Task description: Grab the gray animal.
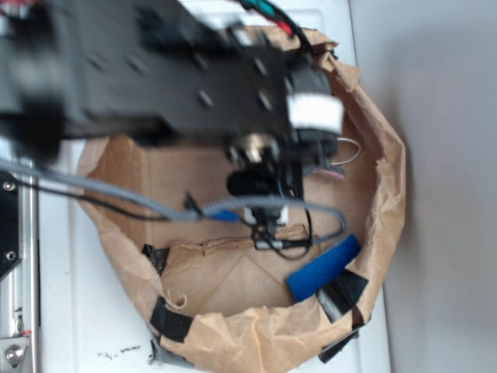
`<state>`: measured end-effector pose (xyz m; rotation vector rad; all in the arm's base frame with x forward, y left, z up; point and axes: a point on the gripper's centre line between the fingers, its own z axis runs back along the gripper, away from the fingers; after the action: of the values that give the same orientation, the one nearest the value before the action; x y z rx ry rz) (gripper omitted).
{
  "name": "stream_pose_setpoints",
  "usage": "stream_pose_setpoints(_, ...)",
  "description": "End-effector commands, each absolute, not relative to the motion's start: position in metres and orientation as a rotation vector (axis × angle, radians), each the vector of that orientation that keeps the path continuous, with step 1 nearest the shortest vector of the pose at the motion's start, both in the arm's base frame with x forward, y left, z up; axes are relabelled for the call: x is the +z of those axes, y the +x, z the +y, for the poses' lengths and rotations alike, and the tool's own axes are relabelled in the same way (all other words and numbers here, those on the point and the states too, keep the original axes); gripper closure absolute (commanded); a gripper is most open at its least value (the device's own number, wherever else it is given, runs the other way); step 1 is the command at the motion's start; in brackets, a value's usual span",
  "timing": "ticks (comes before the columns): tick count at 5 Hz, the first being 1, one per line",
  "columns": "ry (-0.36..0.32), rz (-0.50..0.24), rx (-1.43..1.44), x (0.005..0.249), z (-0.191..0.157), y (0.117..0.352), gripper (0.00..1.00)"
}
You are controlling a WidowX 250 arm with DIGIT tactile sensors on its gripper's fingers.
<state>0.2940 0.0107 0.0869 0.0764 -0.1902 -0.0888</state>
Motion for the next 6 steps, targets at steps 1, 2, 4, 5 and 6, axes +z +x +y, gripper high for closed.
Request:
stream_pose_setpoints(1,0.04,-0.172,0.104,0.068,0.01,0.324,0.0)
stream_pose_setpoints(2,0.109,-0.158,0.124,0.052,0.008,0.326,0.0)
stream_pose_setpoints(4,0.202,-0.174,0.098,0.037,0.012,0.327,0.0)
stream_pose_setpoints(5,0.22,-0.175,0.101,0.036,0.012,0.329,0.02)
stream_pose_setpoints(6,0.231,-0.183,0.115,0.038,0.014,0.33,1.0)
